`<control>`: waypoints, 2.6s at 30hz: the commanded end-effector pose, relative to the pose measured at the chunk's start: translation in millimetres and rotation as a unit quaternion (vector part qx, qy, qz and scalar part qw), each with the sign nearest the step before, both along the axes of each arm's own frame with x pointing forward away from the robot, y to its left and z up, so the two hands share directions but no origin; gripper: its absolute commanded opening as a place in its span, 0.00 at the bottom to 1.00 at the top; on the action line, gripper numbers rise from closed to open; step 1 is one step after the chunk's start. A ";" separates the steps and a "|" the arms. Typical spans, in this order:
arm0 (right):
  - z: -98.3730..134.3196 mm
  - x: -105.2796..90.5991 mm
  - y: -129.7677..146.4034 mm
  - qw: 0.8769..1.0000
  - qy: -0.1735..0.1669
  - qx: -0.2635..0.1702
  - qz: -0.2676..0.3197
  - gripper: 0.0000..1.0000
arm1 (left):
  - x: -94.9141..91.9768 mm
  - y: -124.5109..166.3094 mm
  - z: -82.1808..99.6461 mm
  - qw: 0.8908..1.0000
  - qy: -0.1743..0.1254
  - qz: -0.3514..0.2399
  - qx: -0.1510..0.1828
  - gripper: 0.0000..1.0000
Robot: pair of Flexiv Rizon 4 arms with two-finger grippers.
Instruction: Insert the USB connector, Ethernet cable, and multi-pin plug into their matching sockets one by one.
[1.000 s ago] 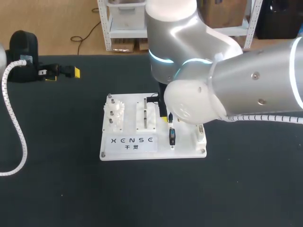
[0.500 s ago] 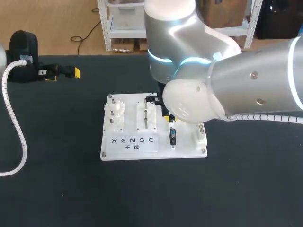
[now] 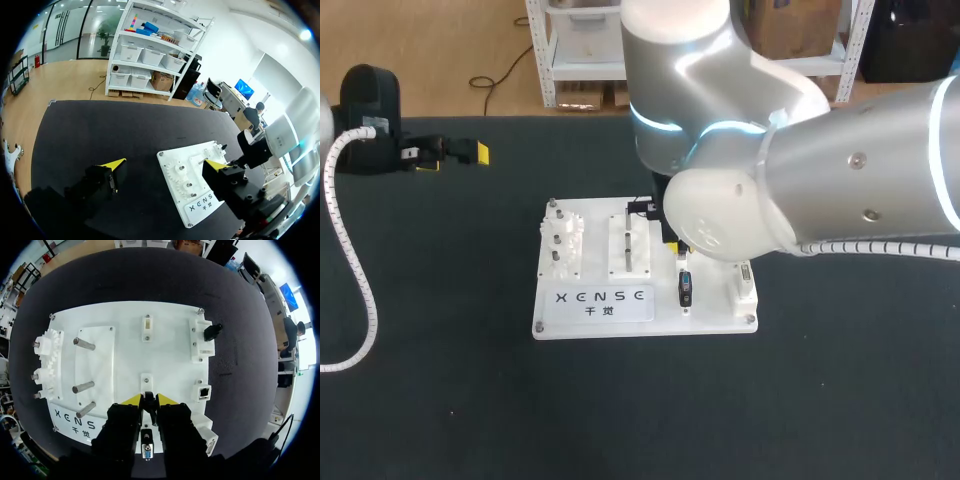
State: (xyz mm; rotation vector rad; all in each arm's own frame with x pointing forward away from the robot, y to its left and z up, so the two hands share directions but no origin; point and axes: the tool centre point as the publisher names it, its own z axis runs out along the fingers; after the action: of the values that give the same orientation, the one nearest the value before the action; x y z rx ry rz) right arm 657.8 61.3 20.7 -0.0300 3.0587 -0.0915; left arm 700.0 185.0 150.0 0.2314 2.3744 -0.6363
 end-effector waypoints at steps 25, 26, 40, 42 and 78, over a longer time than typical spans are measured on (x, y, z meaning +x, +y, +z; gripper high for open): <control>31.1 -17.5 -59.3 0.999 -0.041 0.003 -0.032 0.00 | 0.0 0.0 0.0 1.000 0.000 0.000 0.000 1.00; 31.2 -18.0 -62.4 0.999 -0.042 0.003 -0.034 0.00 | 0.0 0.0 0.0 1.000 0.000 0.000 0.000 1.00; 18.1 -16.4 -79.1 0.998 -0.030 0.000 -0.056 0.00 | 0.0 0.0 0.0 1.000 0.000 0.000 0.000 1.00; 16.8 -15.3 -78.1 0.998 -0.029 0.000 -0.056 0.00 | 0.0 0.0 0.0 1.000 0.000 0.000 0.000 1.00; 4.2 2.9 -70.2 0.998 -0.016 -0.004 -0.057 0.00 | 0.0 0.0 0.0 1.000 0.000 0.000 0.000 1.00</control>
State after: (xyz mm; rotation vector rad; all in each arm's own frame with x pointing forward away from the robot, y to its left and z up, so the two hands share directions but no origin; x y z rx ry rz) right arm 659.9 -9.2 27.3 0.1434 3.0248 -0.1071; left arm 699.9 185.0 150.0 0.2315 2.3744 -0.6364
